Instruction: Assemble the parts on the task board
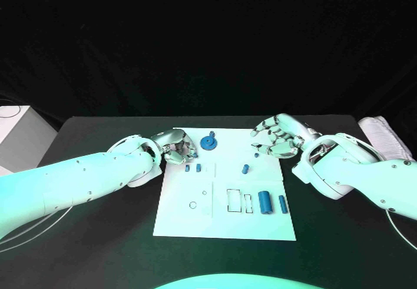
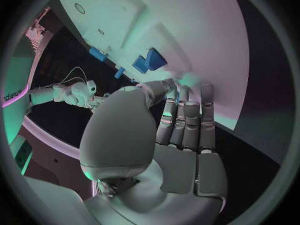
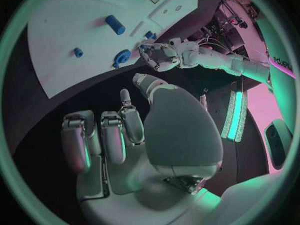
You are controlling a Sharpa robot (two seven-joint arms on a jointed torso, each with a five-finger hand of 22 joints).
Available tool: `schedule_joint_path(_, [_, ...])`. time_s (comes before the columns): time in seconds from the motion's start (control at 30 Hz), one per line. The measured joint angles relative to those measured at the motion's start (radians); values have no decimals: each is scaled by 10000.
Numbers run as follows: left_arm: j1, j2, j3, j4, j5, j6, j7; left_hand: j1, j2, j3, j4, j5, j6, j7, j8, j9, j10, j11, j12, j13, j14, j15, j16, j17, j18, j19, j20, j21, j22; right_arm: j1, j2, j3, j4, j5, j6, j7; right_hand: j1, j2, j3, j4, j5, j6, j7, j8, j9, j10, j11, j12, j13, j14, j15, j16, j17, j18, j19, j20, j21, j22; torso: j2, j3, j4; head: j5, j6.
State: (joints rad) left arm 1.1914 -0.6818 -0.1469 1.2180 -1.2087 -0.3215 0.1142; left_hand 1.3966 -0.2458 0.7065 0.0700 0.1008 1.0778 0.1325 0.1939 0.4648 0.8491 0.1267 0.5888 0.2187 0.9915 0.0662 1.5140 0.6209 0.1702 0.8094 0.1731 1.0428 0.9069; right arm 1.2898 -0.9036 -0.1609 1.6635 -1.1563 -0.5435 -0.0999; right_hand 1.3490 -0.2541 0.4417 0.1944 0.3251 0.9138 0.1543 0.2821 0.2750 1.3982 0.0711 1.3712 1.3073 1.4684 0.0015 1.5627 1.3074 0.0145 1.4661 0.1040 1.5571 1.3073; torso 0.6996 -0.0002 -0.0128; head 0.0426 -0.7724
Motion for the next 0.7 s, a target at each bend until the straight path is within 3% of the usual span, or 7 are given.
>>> schedule_joint_path(0.37, [0, -6, 1, 4, -3, -2, -29, 0, 0, 0, 1, 0, -72, 72, 0, -15, -36, -37, 6, 7, -36, -36, 0, -62, 0, 0, 0, 0, 10, 0, -4, 0, 2, 0, -1, 0, 0, 0, 0, 0, 0, 0, 0, 0, 0, 0, 0, 0, 0, 0, 0, 0, 0, 0, 0, 0, 0, 0, -1, 3, -4, -11, 8])
schedule_joint_path(0.7, [-9, -24, -2, 10, -2, -27, -88, -97, -98, -29, -27, 0, -298, 297, -174, -108, -185, -30, 96, 44, -74, 2, 0, -167, 0, 0, 0, 0, 9, 0, -8, 0, 1, -3, -1, 0, 0, 0, 0, 0, 0, 0, 0, 0, 0, 0, 0, 0, 8, 0, 0, 0, 0, 0, 0, 0, 0, 8, -3, 2, -1, -14, 22])
